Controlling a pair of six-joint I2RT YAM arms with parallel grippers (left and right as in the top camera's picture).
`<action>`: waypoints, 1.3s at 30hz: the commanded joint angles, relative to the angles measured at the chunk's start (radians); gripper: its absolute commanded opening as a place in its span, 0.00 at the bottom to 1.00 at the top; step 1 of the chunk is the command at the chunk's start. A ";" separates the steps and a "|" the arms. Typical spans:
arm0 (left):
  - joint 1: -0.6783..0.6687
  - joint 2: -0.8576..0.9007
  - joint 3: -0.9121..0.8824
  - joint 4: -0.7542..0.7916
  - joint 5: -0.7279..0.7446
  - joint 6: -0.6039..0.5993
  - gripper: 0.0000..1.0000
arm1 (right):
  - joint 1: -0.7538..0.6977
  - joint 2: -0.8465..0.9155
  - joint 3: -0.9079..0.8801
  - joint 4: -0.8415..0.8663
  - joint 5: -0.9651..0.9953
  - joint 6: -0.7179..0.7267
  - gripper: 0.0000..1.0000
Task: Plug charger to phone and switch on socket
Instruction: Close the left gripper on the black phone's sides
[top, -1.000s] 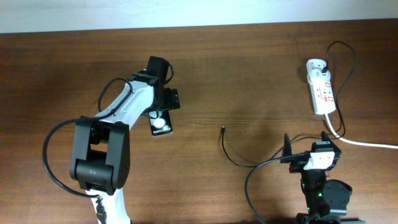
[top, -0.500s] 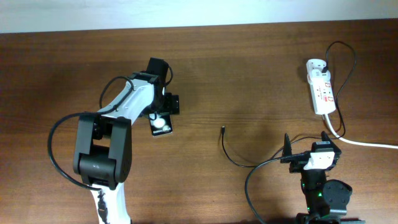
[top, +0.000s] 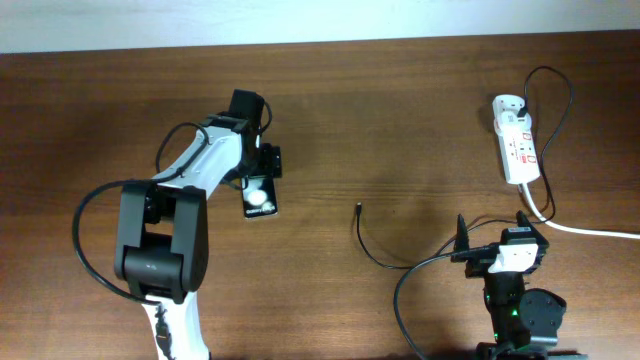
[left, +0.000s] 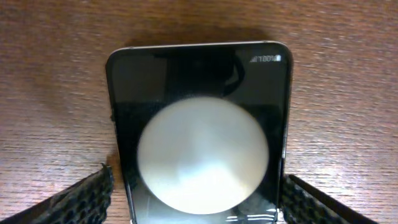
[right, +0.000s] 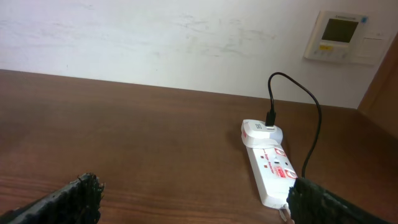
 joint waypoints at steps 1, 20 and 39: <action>0.005 0.068 -0.034 -0.058 0.042 -0.029 0.85 | 0.005 -0.007 -0.005 -0.006 -0.010 -0.006 0.99; -0.035 -0.006 -0.028 -0.062 0.016 -0.027 0.70 | 0.005 -0.007 -0.005 -0.006 -0.010 -0.006 0.99; -0.036 -0.063 -0.080 -0.058 0.035 -0.025 0.99 | 0.005 -0.007 -0.005 -0.006 -0.010 -0.006 0.99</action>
